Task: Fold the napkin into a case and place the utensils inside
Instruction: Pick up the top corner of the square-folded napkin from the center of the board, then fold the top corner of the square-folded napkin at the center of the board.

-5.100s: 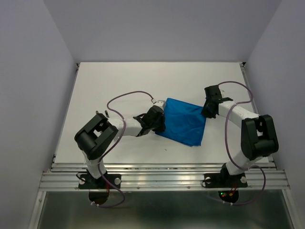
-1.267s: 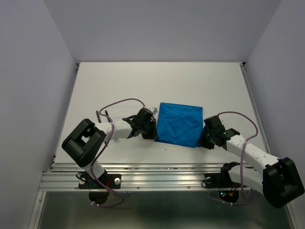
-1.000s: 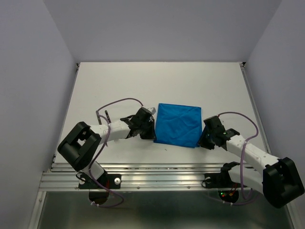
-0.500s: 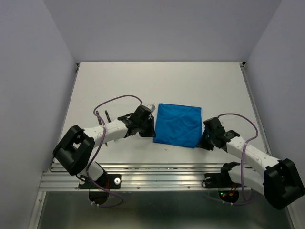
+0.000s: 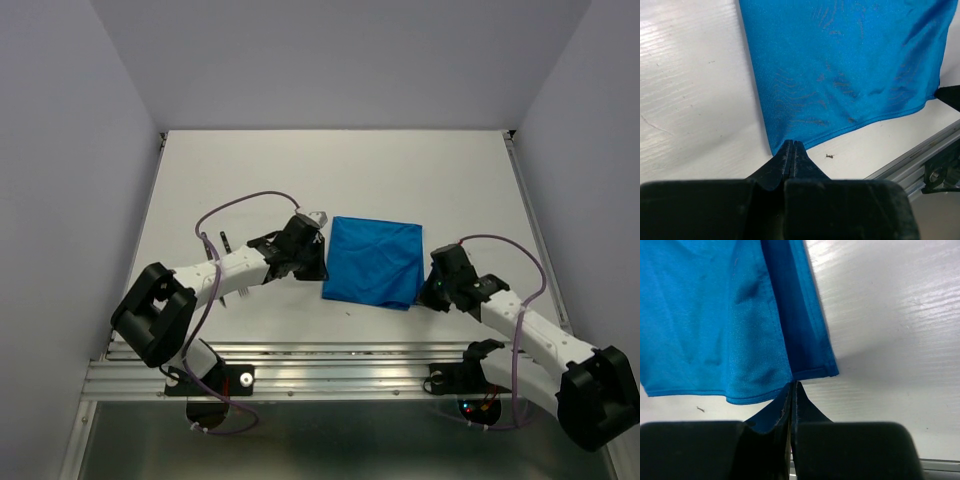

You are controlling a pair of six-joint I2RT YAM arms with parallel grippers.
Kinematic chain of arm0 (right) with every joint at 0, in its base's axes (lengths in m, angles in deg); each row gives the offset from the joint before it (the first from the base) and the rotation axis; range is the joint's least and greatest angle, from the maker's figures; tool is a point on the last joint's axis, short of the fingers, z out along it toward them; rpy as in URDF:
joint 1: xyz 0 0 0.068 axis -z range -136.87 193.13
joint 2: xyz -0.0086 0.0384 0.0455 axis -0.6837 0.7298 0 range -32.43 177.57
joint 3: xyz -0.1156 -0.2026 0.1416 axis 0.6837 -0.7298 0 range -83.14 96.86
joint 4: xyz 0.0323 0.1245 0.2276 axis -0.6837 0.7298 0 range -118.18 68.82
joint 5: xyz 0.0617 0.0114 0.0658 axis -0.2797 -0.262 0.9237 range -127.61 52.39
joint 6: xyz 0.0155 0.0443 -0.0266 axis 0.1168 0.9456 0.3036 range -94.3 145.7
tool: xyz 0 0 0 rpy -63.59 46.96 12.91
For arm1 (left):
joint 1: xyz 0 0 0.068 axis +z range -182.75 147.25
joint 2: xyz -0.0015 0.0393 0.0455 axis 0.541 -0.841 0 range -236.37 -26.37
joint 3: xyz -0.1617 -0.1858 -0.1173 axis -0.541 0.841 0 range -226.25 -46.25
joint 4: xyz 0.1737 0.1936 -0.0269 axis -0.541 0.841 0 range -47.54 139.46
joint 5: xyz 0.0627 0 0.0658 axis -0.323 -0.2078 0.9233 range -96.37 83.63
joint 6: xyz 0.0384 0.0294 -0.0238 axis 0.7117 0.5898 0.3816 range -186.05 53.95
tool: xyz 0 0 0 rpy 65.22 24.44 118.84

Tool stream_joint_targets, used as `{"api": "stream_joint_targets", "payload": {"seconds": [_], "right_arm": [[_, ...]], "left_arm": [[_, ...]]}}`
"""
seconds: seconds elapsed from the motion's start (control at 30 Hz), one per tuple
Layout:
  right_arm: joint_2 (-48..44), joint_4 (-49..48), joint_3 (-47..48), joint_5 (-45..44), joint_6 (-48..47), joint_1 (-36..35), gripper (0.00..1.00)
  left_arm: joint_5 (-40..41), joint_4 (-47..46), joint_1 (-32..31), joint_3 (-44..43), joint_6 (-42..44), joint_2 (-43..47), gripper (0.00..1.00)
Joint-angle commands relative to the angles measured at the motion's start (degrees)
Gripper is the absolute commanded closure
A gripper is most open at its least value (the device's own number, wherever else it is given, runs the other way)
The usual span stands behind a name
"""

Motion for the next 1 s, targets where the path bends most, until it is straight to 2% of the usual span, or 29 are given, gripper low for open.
{"api": "stream_joint_targets", "payload": {"seconds": [0.0,0.1,0.27,0.47,0.97], "right_arm": [[-1.87,-0.16,3.44,-0.51,-0.21,-0.56,0.99],[-1.52,-0.51,5.11,-0.16,-0.91,-0.56,0.99],[0.32,-6.47,6.87,2.3,-2.23,-0.56,0.99],[9.64,-13.06,11.26,3.09,-3.63,-0.56,0.99],[29.59,-22.75,26.11,3.18,-5.92,-1.09,0.99]], "left_arm": [[3.57,1.89,-0.24,-3.21,1.46,1.41,1.0],[3.76,1.55,0.02,-4.09,1.99,0.62,1.0],[4.02,1.28,1.08,-6.28,2.52,-2.01,1.0],[4.38,2.07,3.19,-9.01,1.38,-4.57,1.0],[6.14,0.58,5.3,-7.52,-0.64,-0.97,1.0]]}}
